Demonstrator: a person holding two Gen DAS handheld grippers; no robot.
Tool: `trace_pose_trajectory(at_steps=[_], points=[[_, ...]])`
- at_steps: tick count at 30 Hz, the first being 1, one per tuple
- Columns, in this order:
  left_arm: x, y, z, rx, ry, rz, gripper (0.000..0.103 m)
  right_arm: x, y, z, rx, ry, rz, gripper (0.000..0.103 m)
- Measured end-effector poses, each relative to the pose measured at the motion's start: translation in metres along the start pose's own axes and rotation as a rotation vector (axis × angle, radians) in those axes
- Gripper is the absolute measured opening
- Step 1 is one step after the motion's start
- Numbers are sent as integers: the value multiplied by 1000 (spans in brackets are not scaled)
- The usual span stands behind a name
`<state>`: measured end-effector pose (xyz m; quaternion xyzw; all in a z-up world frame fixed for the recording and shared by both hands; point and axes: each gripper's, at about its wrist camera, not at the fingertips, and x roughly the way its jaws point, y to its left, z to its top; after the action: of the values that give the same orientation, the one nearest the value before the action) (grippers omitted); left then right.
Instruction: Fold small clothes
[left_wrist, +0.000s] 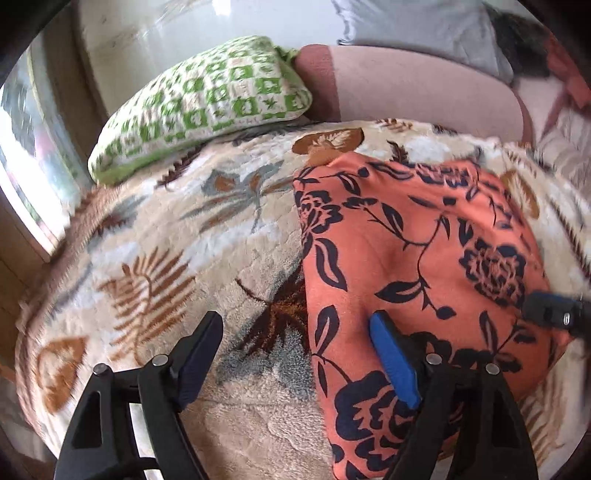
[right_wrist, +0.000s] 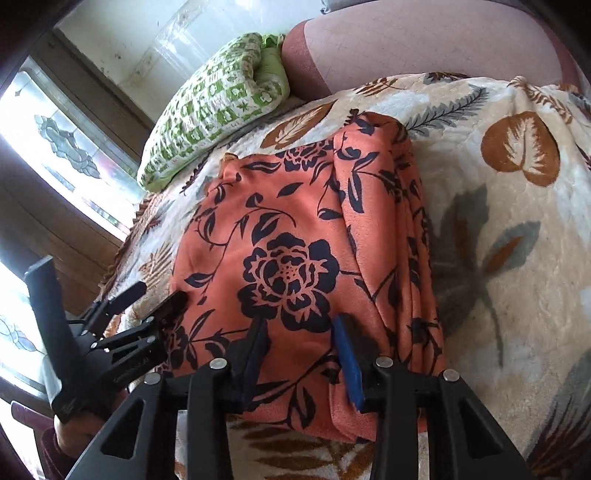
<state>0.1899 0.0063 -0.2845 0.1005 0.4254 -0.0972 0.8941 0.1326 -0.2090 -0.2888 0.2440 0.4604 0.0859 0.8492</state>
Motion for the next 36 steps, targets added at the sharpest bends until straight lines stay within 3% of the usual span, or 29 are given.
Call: trace_pose_trajectory(at_steps=[2, 5, 9, 14, 18, 25, 30, 36], points=[[-10, 2, 1, -27, -14, 7, 82, -14, 7, -4, 6, -24, 11, 49], [-37, 0, 3, -34, -67, 58, 82, -49, 20, -17, -21, -129, -17, 59], [-83, -2, 5, -38, -136, 57, 83, -91, 47, -29, -98, -233, -118, 60], [-140, 3, 12, -57, -208, 64, 83, -142, 73, -36, -151, -318, -163, 61], [-181, 7, 16, -61, -256, 72, 84, -169, 99, -44, -201, -349, -206, 65], [-238, 13, 16, -68, -329, 92, 84, -209, 129, -65, -224, -392, -209, 65], [-261, 19, 16, -87, -355, 94, 95, -228, 143, -73, -264, -422, -225, 66], [-283, 20, 15, -71, -388, 120, 95, -243, 156, -77, -283, -449, -227, 68]])
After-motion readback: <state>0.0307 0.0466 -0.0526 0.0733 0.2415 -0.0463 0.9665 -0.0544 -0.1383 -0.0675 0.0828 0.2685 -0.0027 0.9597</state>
